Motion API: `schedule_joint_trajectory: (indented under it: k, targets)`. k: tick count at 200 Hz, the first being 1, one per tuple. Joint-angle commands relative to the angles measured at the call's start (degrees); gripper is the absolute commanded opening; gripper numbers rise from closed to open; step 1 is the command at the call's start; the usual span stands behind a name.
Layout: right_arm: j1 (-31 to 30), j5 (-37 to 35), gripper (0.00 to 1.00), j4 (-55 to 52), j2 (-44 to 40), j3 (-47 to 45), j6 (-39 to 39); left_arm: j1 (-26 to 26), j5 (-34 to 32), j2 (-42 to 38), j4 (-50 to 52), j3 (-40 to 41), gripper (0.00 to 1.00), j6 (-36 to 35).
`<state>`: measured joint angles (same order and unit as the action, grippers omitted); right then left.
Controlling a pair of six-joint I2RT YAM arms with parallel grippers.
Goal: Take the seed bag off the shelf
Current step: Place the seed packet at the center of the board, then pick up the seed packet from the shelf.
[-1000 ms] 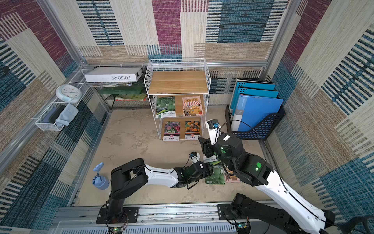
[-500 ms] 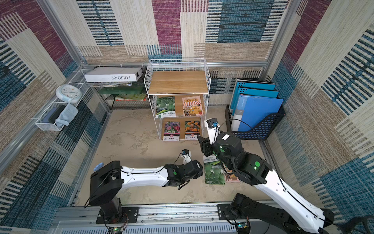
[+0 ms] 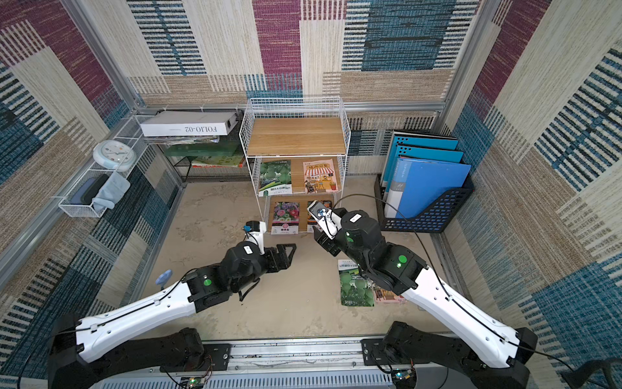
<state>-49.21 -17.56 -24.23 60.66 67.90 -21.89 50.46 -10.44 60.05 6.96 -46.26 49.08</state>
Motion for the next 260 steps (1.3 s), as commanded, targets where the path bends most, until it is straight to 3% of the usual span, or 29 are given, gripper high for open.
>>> schedule_joint_trajectory:
  k: [1,24,59,178,219,260]
  targets:
    - [2.8,4.6,0.64,4.5,4.3,1.5,-12.6,-5.4,14.5,-2.8,-1.1,-0.5,0.95,-2.3]
    - [7.3,7.9,0.61,5.2,10.7,4.4,-14.6,-10.3,23.4,-1.3,-1.6,-3.7,0.96,-2.4]
    - [11.5,10.0,0.56,8.0,16.8,6.9,-16.4,-16.2,34.3,3.7,-9.6,-4.4,0.98,3.1]
    - [15.0,8.3,0.42,11.7,29.8,13.7,-21.5,-21.0,36.4,5.4,-10.9,-4.8,0.98,5.0]
    - [15.6,8.0,0.32,12.3,32.2,14.6,-22.0,-21.1,37.0,6.2,-11.7,-4.8,0.98,5.8]
    - [15.8,8.5,0.15,12.7,32.5,14.8,-21.8,-21.1,37.5,6.8,-12.6,-4.8,0.98,6.6]
